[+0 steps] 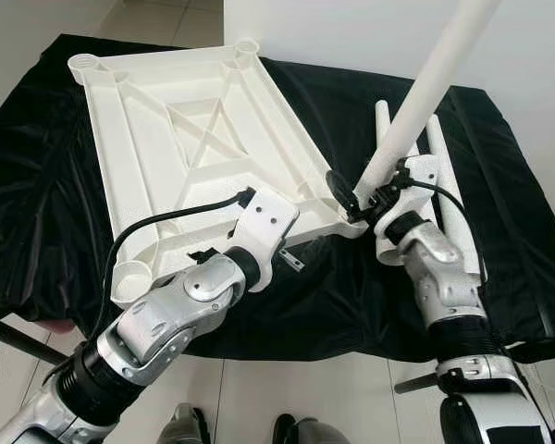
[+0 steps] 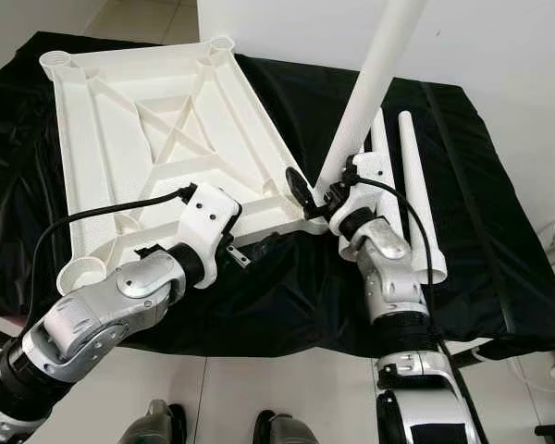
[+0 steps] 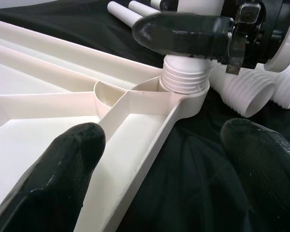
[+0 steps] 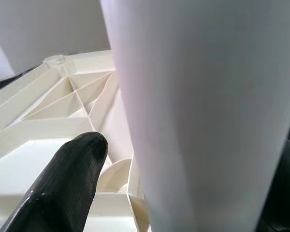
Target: Building children table
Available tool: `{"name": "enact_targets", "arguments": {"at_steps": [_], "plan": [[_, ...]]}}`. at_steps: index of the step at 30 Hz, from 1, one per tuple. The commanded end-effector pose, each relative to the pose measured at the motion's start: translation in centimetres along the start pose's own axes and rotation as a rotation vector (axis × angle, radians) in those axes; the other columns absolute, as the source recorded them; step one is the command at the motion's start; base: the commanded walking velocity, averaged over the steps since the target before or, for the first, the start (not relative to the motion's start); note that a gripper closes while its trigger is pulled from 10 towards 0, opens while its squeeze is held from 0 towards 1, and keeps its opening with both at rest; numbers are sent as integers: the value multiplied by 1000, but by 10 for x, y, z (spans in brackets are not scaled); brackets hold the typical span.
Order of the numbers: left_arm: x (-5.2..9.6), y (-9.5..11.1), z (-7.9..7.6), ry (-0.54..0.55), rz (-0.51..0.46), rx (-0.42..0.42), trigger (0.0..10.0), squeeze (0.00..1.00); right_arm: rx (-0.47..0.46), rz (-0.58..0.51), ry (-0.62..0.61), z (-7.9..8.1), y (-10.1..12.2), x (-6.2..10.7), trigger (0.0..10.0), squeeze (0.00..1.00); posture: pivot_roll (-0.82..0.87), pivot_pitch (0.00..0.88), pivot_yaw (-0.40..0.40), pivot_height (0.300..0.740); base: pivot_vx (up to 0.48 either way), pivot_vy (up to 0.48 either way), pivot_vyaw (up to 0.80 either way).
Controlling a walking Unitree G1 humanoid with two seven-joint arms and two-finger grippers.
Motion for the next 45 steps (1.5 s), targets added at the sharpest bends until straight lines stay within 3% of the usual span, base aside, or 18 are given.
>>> {"name": "enact_targets", "arguments": {"at_steps": [1, 4, 5, 17, 18, 19, 26, 31, 40, 45], "plan": [[6, -9, -30, -282, 73, -1, 10000, 0, -4, 38, 15, -1, -10, 5, 4471, 0, 119, 142, -97, 740, 0, 0, 0], [6, -9, -30, -282, 72, -1, 10000, 0, -4, 49, 17, -3, -12, 6, 3725, 0, 119, 142, -97, 740, 0, 0, 0], [6, -9, -30, -281, 72, -1, 10000, 0, -4, 60, 20, -5, -14, 7, 0, 0, 120, 142, -96, 740, 0, 0, 0], [7, -8, -29, -276, 72, 3, 10000, 0, -41, 110, 1, -7, -22, 14, 0, 0, 113, 155, -92, 740, 0, 0, 0], [7, -8, -29, -275, 72, 3, 10000, 0, -48, 110, -9, -7, -22, 14, 1882, 0, 113, 155, -92, 740, 0, 0, 0], [7, -8, -29, -276, 72, 4, 10000, 0, -57, 114, -30, -6, -22, 13, 10000, 0, 113, 155, -92, 740, 0, 0, 0], [6, -7, -29, -275, 69, 4, 10000, 0, -79, 124, -136, -6, -23, 11, 10000, 0, 107, 159, -96, 740, 0, 0, 0], [5, -5, -29, -280, 64, -6, 10000, 0, -134, 125, -340, 9, -21, 8, 10000, 0, 103, 169, -97, 740, 0, 0, 0], [5, -6, -30, -289, 69, 1, 10000, 0, -135, 237, -636, 14, -27, 15, 10000, 0, 85, 169, -86, 740, 0, 0, 0], [5, -8, -32, -299, 73, 4, 10000, 0, -150, 273, -647, 31, -30, 11, 10000, 0, 82, 162, -85, 740, 0, 0, 0]]}}
Point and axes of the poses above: a point about 5 cm out from each wrist's last joint towards the gripper, its own x axis pointing back from the gripper into the wrist, its own y axis along the axis of the wrist's last joint, z = x × y, the point moved 4 cm from there along -x, pointing out of the wrist towards the gripper, and after that the axes turned 13 degrees about x, right-handed, at the moved point
